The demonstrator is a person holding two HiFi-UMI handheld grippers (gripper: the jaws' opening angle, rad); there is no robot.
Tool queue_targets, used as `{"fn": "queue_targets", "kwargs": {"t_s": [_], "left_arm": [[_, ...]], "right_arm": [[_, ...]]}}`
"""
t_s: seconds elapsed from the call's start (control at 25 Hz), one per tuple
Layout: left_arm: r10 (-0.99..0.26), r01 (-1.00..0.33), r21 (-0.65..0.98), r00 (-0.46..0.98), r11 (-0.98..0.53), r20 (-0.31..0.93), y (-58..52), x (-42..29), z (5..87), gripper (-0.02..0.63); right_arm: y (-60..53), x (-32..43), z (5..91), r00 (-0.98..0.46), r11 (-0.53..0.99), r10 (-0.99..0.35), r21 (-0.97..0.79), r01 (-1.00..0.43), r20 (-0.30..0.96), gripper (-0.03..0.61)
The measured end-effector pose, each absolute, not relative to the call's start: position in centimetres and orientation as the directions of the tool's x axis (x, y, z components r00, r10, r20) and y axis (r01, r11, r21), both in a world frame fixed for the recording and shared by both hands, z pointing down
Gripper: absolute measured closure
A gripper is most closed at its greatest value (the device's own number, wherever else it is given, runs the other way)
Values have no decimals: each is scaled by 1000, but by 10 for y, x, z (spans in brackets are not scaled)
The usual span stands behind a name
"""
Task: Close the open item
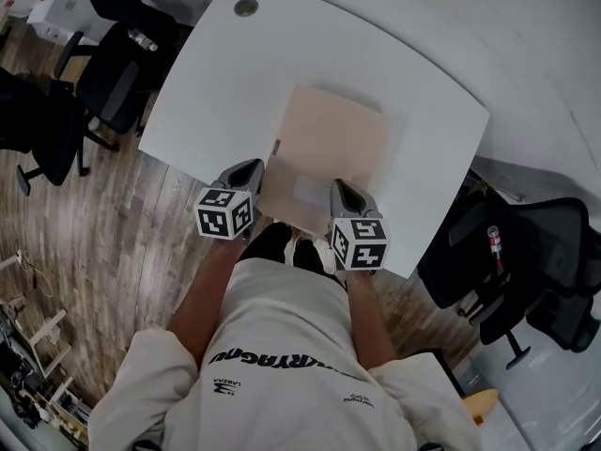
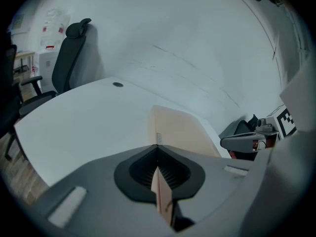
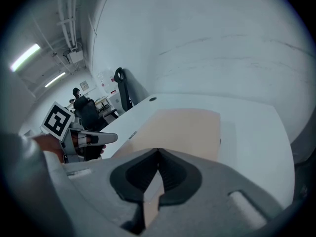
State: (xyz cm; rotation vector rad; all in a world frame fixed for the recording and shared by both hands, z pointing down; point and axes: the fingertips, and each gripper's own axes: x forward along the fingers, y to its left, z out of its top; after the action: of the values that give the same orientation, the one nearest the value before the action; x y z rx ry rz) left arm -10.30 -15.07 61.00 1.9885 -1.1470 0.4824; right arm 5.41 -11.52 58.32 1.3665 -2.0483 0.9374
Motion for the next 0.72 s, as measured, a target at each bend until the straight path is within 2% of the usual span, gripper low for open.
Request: {"fn": "queue_targets", "kwargs": {"t_s": [0.72], "left_arm": [[-639, -855, 375, 517, -357, 570, -127, -80, 554, 615]], "right_arm": [[-103, 67, 531, -365, 290, -691, -223, -931, 624, 581]]}}
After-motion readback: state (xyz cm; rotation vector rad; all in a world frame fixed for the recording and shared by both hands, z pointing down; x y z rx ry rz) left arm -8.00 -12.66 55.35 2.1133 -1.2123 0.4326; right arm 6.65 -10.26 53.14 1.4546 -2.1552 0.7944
